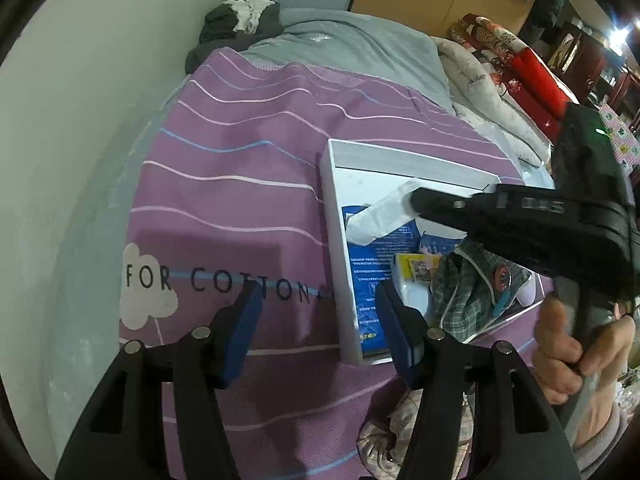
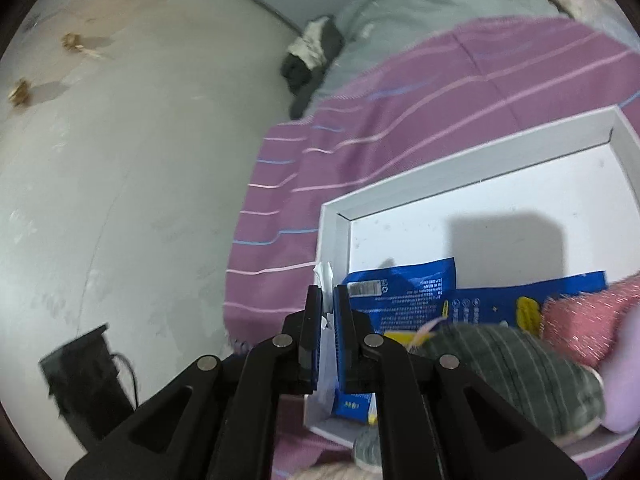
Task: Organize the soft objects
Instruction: 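Lower the white toothpaste tube into the box and open the right tool, then grasp the beige plaid pouch with the left tool while the right grasps a blue item, then carry the beige plaid pouch into the box with the left tool while the right holds the blue brush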
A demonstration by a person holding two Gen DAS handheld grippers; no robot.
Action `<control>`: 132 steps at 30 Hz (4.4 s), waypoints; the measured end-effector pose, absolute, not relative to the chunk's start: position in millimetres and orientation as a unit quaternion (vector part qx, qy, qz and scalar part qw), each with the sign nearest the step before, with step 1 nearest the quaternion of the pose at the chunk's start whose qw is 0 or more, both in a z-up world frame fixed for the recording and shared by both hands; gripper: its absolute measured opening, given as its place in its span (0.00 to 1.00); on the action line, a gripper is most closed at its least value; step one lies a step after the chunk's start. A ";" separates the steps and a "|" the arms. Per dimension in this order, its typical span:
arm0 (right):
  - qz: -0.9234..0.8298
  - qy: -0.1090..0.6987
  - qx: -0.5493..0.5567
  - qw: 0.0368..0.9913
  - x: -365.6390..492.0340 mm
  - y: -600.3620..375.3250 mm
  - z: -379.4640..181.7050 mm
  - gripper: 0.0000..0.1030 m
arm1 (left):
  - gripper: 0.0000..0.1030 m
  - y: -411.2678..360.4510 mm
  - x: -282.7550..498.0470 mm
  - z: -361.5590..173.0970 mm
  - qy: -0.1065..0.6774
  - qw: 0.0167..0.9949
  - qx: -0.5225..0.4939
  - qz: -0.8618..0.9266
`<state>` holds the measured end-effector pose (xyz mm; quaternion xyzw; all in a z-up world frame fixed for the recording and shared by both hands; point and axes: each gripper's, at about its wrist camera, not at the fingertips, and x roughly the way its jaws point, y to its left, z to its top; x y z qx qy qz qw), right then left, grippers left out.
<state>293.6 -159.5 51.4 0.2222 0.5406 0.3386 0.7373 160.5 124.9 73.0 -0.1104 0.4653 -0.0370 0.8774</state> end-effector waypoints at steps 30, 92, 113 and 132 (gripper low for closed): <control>0.292 0.477 0.076 0.826 225.1 -200.5 113.6 0.52 | 0.58 87.3 119.0 88.9 0.464 0.879 -0.076 -0.082; 0.303 0.466 -0.019 0.831 64.6 -263.5 65.1 0.01 | 0.30 52.4 57.6 51.3 0.477 0.874 -0.035 -0.089; 0.335 0.455 0.091 0.820 85.3 -269.1 106.9 0.01 | 0.29 84.2 55.4 101.0 0.429 0.899 -0.057 -0.066; 0.334 0.468 0.270 0.773 204.1 -244.7 147.7 0.01 | 0.29 81.7 141.4 141.1 0.408 0.908 -0.034 -0.091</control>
